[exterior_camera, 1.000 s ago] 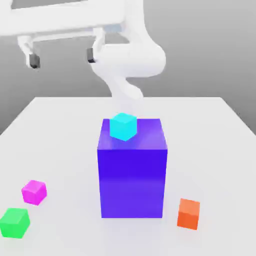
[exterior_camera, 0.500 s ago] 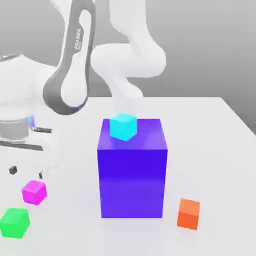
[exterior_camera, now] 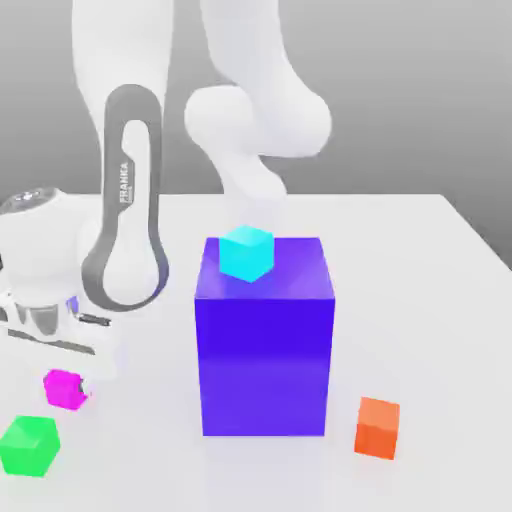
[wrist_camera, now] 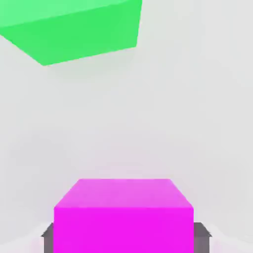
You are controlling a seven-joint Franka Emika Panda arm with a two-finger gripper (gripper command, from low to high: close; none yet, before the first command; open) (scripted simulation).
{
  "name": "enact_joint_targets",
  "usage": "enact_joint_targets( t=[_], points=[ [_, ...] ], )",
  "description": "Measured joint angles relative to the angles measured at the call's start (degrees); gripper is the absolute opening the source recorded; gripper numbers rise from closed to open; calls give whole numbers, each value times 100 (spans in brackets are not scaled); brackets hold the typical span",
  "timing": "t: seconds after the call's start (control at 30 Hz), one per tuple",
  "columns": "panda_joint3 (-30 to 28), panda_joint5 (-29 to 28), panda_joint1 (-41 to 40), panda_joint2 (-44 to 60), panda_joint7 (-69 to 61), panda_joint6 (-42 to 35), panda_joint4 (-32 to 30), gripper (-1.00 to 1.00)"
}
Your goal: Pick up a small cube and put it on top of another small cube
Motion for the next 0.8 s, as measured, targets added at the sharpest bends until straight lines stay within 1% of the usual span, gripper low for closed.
enact_joint_targets(
  t=[0.03,0.1,0.27,0.4,0.5,0.67,0.73,0.8],
  points=[
    [72,53,-60,46,-41,35,12,-100],
    [-119,-116,94,-86,87,-55,-24,-100],
    [-892,-1014,672,-718,768,-467,-207,-100],
    [-1290,-1754,931,-1208,1270,-840,-302,-100],
    [-1193,-1957,963,-1189,856,-1286,170,-100],
    [-917,-2158,1012,-992,-164,-2103,1188,-100],
    [-755,-2022,940,-728,-465,-2046,1387,-100],
    [-572,-1744,824,-351,-713,-1770,1463,-100]
  ],
)
